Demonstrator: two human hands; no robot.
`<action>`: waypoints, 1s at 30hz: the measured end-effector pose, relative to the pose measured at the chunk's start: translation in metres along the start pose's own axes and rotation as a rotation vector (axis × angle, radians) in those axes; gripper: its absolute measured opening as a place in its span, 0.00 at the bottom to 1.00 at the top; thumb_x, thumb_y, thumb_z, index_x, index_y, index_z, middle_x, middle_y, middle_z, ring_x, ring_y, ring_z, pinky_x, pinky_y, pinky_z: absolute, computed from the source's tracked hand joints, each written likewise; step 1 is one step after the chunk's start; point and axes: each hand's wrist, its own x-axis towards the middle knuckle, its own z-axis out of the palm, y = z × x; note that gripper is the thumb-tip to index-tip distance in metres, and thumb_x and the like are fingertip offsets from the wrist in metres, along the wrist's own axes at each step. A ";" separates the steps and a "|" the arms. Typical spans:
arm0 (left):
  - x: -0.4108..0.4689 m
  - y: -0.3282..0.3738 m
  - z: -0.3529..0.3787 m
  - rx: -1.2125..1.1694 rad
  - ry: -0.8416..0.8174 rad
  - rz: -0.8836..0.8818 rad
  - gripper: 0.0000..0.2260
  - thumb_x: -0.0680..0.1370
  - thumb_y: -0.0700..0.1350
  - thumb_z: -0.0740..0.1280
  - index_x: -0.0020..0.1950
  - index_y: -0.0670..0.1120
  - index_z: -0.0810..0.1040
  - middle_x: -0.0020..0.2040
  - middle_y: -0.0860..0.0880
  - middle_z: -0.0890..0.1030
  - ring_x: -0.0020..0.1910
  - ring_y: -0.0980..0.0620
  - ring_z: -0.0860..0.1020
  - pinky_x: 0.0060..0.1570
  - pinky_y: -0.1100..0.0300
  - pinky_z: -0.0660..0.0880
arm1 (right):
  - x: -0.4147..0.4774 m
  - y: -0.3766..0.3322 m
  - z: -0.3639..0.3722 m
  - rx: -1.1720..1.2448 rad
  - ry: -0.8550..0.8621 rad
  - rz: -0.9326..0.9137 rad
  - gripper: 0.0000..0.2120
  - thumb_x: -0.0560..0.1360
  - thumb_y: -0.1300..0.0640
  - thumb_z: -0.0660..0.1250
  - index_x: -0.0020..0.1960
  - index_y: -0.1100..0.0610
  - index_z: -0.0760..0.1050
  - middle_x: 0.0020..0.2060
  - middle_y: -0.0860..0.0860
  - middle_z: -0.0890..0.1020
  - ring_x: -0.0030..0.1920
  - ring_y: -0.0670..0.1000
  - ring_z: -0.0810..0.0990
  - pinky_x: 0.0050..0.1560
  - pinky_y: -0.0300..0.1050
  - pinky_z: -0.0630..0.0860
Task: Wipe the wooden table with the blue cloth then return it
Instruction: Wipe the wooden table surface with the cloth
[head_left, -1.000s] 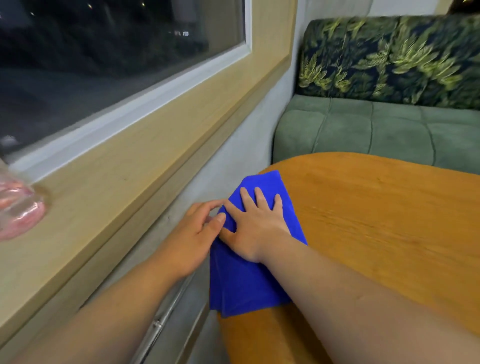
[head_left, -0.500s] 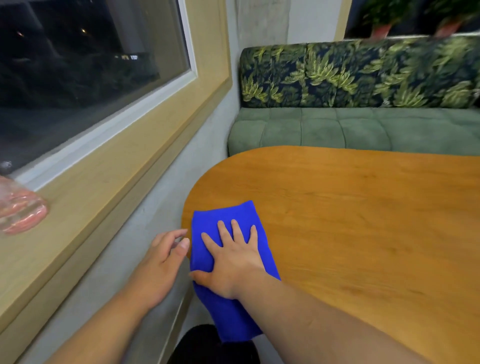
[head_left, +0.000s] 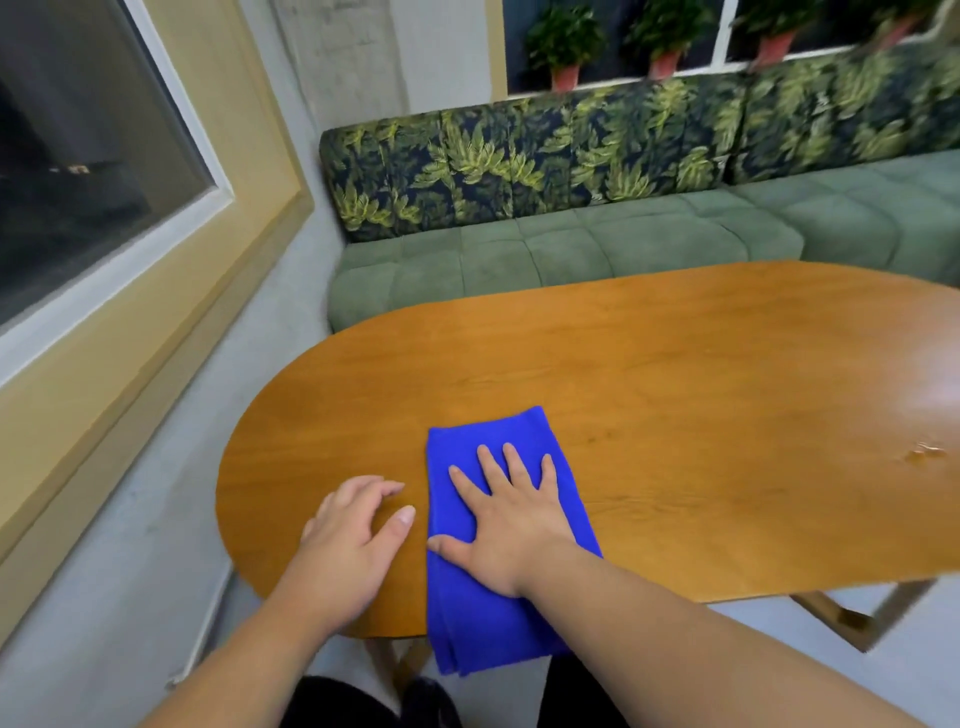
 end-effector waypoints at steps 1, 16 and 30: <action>0.004 0.012 0.007 0.006 -0.018 0.035 0.25 0.71 0.68 0.52 0.61 0.58 0.74 0.62 0.59 0.70 0.65 0.56 0.67 0.67 0.50 0.63 | -0.004 0.015 -0.002 0.002 0.003 0.024 0.45 0.71 0.20 0.42 0.82 0.41 0.40 0.83 0.51 0.40 0.81 0.59 0.34 0.73 0.72 0.32; 0.076 0.160 0.114 0.010 -0.226 0.364 0.23 0.69 0.68 0.49 0.56 0.63 0.73 0.63 0.62 0.68 0.66 0.60 0.64 0.63 0.56 0.59 | -0.061 0.226 -0.026 0.054 0.048 0.389 0.45 0.71 0.19 0.42 0.82 0.39 0.40 0.83 0.49 0.41 0.82 0.57 0.36 0.76 0.70 0.34; 0.101 0.262 0.207 -0.176 -0.282 0.588 0.14 0.71 0.63 0.56 0.47 0.62 0.78 0.58 0.66 0.73 0.62 0.69 0.64 0.60 0.57 0.61 | -0.125 0.397 -0.035 0.092 0.115 0.731 0.46 0.69 0.18 0.40 0.82 0.38 0.41 0.84 0.47 0.43 0.82 0.56 0.39 0.77 0.70 0.37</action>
